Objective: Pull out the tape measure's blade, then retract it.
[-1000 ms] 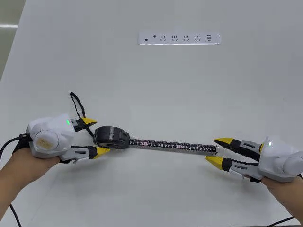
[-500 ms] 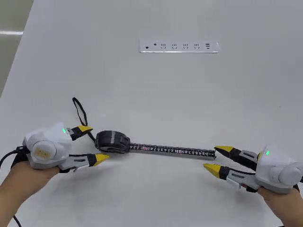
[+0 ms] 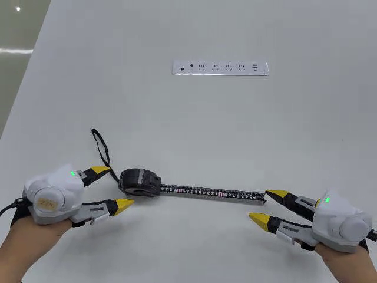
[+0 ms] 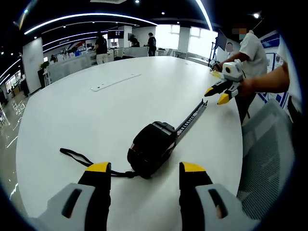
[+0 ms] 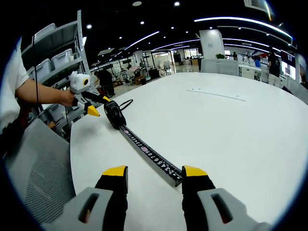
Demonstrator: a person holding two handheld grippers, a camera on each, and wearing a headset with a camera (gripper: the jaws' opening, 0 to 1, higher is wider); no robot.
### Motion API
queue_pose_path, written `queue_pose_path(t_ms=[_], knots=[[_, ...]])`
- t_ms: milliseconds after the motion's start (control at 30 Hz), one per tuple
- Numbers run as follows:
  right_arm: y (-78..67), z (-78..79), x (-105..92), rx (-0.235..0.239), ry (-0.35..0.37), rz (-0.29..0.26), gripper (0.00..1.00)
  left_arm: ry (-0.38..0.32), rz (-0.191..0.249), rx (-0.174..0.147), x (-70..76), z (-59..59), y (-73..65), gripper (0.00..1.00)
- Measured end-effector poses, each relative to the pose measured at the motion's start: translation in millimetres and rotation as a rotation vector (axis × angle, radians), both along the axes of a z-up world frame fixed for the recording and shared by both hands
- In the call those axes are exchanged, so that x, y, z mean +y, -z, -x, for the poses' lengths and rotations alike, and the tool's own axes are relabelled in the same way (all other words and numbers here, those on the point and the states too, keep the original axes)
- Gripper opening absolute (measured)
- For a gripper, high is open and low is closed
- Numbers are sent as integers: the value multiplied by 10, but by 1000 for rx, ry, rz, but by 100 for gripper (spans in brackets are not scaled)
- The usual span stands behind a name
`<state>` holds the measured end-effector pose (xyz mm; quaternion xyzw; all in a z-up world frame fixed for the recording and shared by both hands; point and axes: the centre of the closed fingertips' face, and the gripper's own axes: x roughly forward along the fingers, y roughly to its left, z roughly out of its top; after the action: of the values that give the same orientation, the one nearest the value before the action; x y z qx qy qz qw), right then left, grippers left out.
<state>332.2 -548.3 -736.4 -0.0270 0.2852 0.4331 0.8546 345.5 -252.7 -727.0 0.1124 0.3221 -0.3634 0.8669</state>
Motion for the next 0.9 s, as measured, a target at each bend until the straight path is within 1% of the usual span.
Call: queue_pose_path(t_ms=[33,100,167,233,267,300,400,433,500,633,700,767,800,833,900], knots=[[-13,11,6,2,2,-3,44,-2,-1,0,6,14,-4,55],[-10,45,1,13,3,13,40,-6,-1,-2,19,44,-14,55],[-25,59,2,18,18,9,43,-14,0,-1,32,72,-24,55],[-15,91,-12,45,37,8,45,-30,14,-1,43,93,-47,55],[-24,93,-9,41,40,4,46,-37,18,0,48,102,-53,55],[-15,105,-19,43,45,14,48,-41,22,-1,52,112,-62,55],[-7,153,-33,50,57,19,49,-51,22,-2,62,165,-65,55],[-18,163,-29,48,60,13,50,-53,23,-2,68,175,-64,55],[-32,183,-33,40,66,18,51,-59,26,0,84,203,-60,55],[-18,210,-47,54,82,20,54,-74,35,4,122,244,-55,55],[-40,208,-54,55,100,10,54,-82,44,9,132,272,-51,55],[-64,227,-56,54,108,7,55,-76,31,9,141,310,-49,56],[-54,233,-69,52,114,13,56,-78,38,15,147,327,-56,56],[-56,240,-73,53,116,11,55,-90,54,25,139,345,-70,56],[-82,253,-71,50,127,-6,54,-101,59,24,164,367,-77,57]])
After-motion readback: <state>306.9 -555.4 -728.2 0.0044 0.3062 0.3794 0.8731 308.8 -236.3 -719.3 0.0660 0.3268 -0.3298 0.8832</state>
